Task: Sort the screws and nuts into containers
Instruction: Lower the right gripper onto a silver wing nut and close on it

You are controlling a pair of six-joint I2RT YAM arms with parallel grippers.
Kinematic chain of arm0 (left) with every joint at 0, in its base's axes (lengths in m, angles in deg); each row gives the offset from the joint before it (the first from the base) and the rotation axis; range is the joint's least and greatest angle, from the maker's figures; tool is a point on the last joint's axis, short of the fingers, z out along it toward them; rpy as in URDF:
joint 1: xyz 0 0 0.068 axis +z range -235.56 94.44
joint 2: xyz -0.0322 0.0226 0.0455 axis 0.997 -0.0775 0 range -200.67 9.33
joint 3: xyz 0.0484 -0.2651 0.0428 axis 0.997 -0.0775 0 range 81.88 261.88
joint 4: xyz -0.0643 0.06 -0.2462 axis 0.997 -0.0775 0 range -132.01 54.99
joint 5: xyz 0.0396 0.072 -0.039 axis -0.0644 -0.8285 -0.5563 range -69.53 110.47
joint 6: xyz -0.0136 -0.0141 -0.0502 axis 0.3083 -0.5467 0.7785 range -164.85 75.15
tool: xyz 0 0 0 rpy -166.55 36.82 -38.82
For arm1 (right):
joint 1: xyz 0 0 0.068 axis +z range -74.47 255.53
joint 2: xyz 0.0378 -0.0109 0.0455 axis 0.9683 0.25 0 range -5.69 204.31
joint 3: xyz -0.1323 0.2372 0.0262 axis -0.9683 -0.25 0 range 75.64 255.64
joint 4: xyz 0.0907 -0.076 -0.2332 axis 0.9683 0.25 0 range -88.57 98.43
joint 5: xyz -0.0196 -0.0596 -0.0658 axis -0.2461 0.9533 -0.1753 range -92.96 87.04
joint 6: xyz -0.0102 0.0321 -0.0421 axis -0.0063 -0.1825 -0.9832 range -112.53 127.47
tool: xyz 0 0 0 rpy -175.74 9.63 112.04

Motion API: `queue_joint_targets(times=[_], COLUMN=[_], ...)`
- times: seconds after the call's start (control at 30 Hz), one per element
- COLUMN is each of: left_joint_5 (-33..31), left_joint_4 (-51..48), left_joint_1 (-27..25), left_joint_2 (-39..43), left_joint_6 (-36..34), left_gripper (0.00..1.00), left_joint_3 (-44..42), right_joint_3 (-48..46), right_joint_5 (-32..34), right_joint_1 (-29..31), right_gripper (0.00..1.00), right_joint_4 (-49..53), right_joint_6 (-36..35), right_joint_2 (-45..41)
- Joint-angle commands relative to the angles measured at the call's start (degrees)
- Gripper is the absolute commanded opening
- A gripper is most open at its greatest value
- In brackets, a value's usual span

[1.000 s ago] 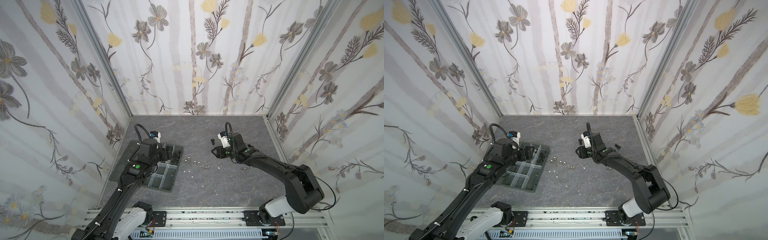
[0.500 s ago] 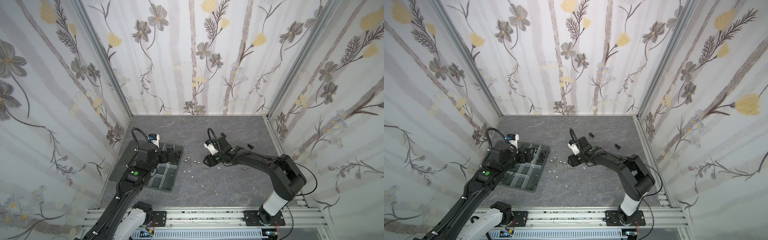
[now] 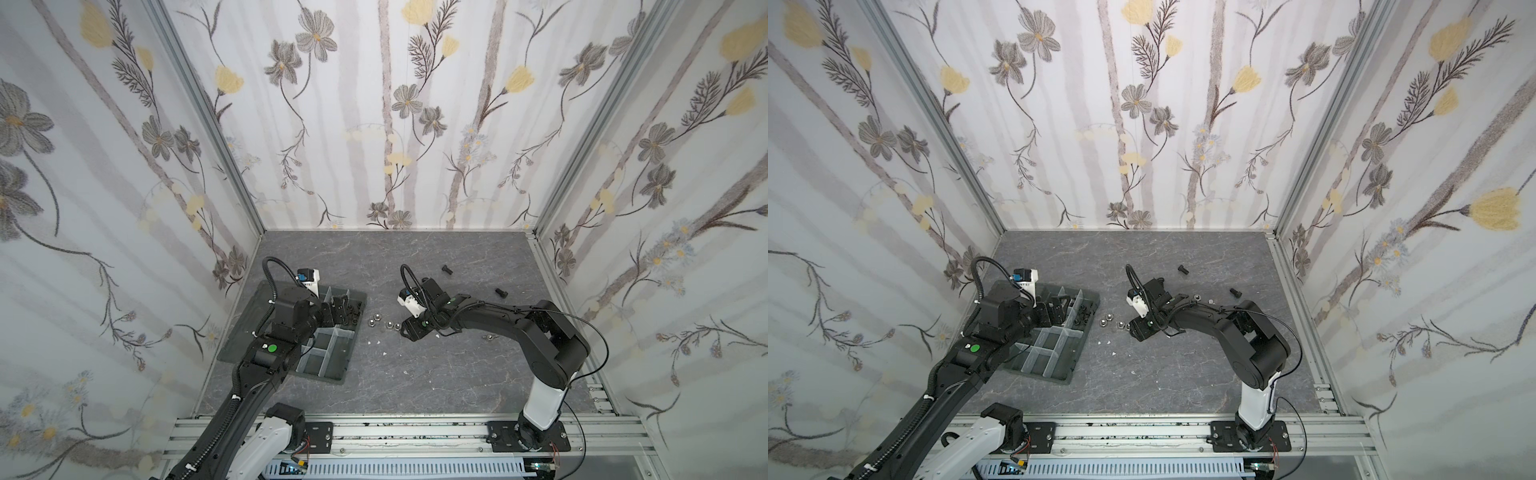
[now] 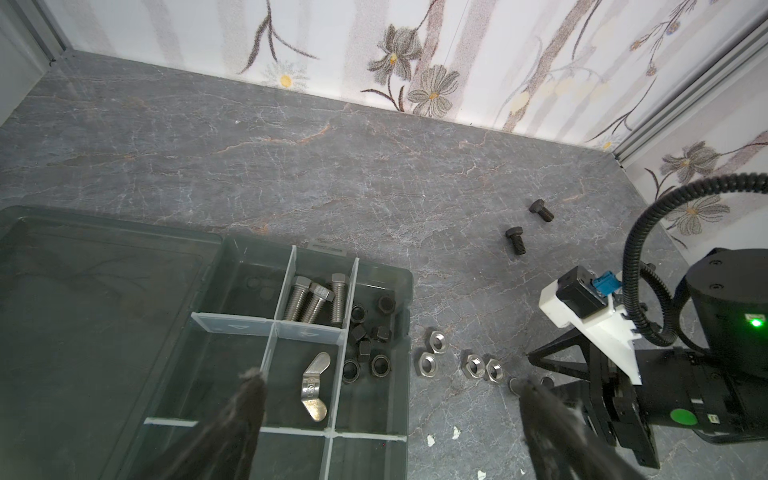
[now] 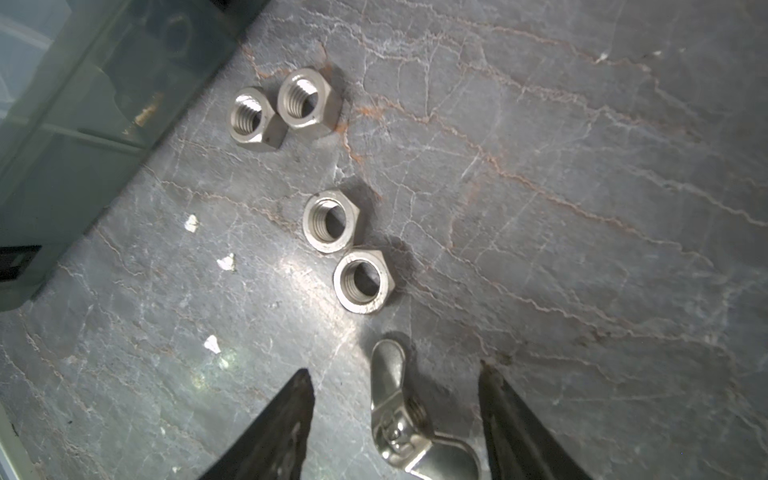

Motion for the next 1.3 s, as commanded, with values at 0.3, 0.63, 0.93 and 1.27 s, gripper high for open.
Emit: queue_joint_targets(times=[0.3,0.63,0.93,1.27], left_joint_5=[-0.4,-0.4,-0.6,-1.0], left_joint_4=[1.6,1.5,1.4,1.3], left_joint_1=[0.0,0.0,0.0,0.0], left_joint_2=[0.1,0.3,0.7,0.9], left_joint_6=[-0.6,-0.5,-0.6,-0.5], left_gripper=[0.96,0.96,0.97,0.97], left_joint_3=[-0.5,-0.8,-1.0,-1.1], right_joint_3=[0.0,-0.4,0.2,0.5], right_joint_5=[0.4,5.0,8.8,10.4], right_joint_1=[2.4,4.3,4.9,5.5], right_gripper=[0.59,0.5,0.34,0.07], right_joint_4=[1.9,4.0,6.1,6.7], right_joint_6=[-1.3,-0.8,-0.2,0.2], right_joint_2=[0.5,-0.1,-0.2,-0.5])
